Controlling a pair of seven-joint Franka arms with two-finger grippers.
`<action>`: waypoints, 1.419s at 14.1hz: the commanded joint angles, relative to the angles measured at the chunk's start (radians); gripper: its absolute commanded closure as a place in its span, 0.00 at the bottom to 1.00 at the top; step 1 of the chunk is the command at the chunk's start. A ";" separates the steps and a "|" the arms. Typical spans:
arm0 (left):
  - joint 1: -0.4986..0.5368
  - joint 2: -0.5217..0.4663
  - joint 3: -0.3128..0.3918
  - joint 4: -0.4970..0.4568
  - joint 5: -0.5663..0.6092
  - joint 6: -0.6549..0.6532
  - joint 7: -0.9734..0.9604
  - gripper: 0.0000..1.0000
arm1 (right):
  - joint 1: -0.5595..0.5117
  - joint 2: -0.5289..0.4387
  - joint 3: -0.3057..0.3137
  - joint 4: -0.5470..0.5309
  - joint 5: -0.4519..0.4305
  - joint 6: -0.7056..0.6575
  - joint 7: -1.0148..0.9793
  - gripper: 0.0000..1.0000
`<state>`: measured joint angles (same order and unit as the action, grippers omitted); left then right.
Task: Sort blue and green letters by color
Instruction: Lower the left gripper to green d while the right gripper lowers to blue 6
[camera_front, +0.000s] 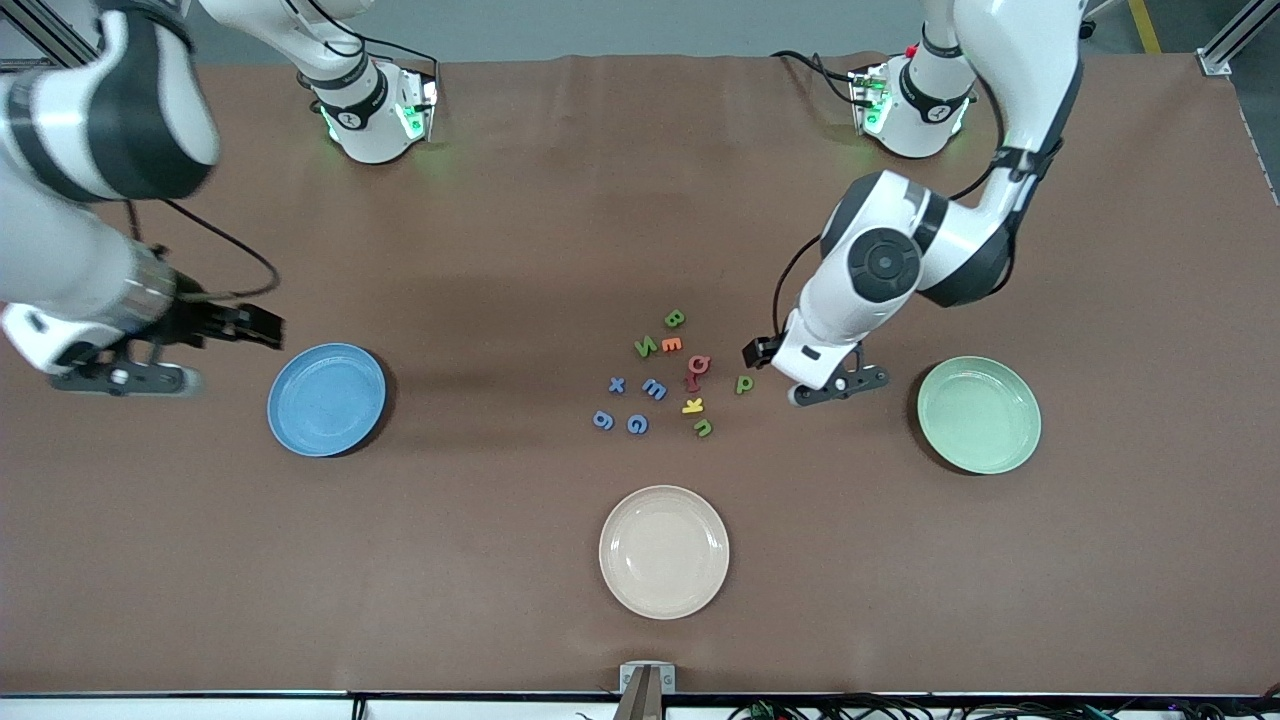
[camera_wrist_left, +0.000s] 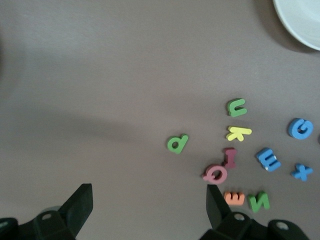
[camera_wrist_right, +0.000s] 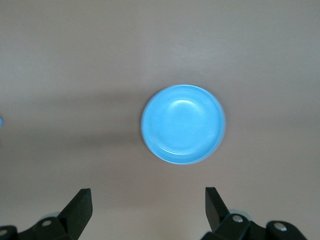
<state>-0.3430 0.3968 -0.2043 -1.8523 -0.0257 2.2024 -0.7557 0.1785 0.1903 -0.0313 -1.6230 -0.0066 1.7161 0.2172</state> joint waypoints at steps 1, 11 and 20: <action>-0.024 0.016 0.005 -0.059 0.046 0.101 -0.040 0.00 | 0.103 0.069 -0.006 0.006 -0.003 0.075 0.166 0.00; -0.036 0.160 0.003 -0.050 0.148 0.307 -0.070 0.00 | 0.346 0.395 -0.007 0.067 0.068 0.468 0.535 0.00; -0.059 0.211 0.003 -0.053 0.202 0.339 -0.067 0.13 | 0.444 0.599 -0.015 0.247 0.010 0.473 0.732 0.02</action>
<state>-0.3933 0.5999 -0.2043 -1.9118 0.1494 2.5306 -0.8078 0.5956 0.7293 -0.0327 -1.4499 0.0447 2.2059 0.8832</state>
